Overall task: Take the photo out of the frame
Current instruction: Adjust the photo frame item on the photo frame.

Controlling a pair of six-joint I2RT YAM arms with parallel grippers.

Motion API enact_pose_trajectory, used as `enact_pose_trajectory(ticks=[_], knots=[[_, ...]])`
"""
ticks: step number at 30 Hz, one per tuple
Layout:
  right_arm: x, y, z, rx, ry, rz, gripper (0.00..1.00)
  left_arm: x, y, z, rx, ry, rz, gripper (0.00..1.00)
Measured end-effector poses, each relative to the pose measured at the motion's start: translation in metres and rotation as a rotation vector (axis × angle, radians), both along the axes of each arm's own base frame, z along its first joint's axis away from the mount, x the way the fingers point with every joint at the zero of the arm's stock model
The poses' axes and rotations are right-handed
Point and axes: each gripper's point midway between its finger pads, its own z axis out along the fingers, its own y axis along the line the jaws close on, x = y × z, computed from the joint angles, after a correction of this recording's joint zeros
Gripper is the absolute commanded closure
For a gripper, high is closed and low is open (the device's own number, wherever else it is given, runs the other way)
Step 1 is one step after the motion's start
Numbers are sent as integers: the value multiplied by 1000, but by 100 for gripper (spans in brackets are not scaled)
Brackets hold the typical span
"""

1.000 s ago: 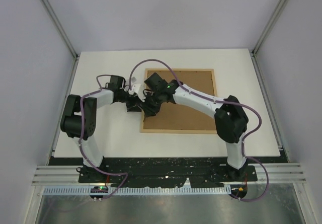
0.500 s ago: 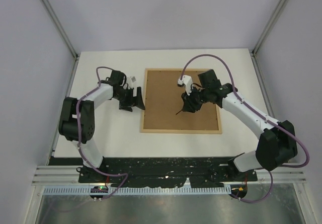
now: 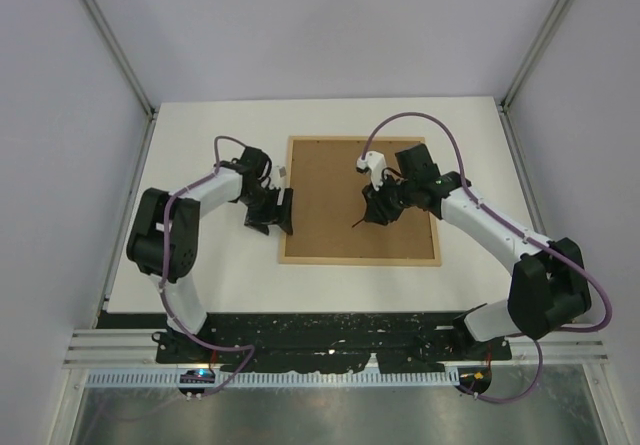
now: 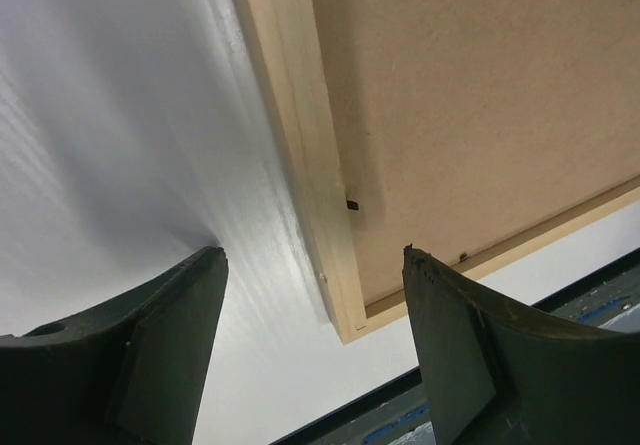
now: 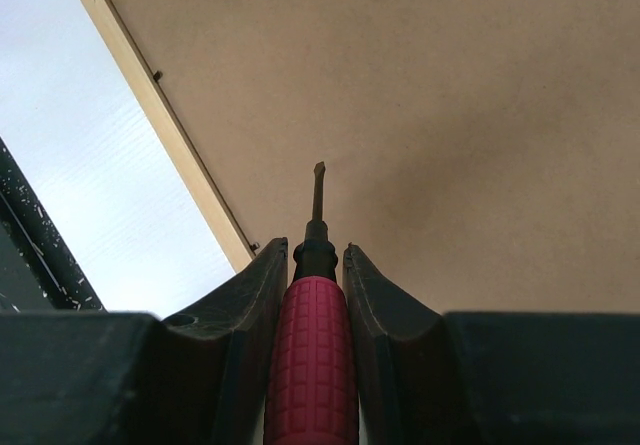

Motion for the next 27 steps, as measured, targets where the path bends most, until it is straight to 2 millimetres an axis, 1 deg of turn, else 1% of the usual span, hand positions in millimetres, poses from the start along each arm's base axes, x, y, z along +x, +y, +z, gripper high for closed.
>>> enact_pose_trajectory(ticks=[1,4,7,10,14,16,17,20,27], knots=[[1,0,1,2,-3,-2,92,-1,-1,-4,9,11,-3,26],[2,-1,3,9,-11,-7,92,3,-9,-4,15,18,-4,29],[3,-2,5,17,-15,-8,92,11,-14,-5,14,13,-4,39],[1,-3,4,23,-12,-8,92,17,-17,-6,12,15,3,41],[-1,-3,4,31,-8,-5,92,18,-17,-7,13,17,10,43],[-1,-3,6,35,-12,-3,92,18,-17,-8,16,17,12,47],[-1,-3,6,38,-14,-3,92,18,-17,-8,17,18,14,53],[-1,-3,8,42,-18,-1,92,16,-15,-10,27,21,16,57],[0,-4,10,46,-23,-4,92,14,-16,-12,53,15,6,59]])
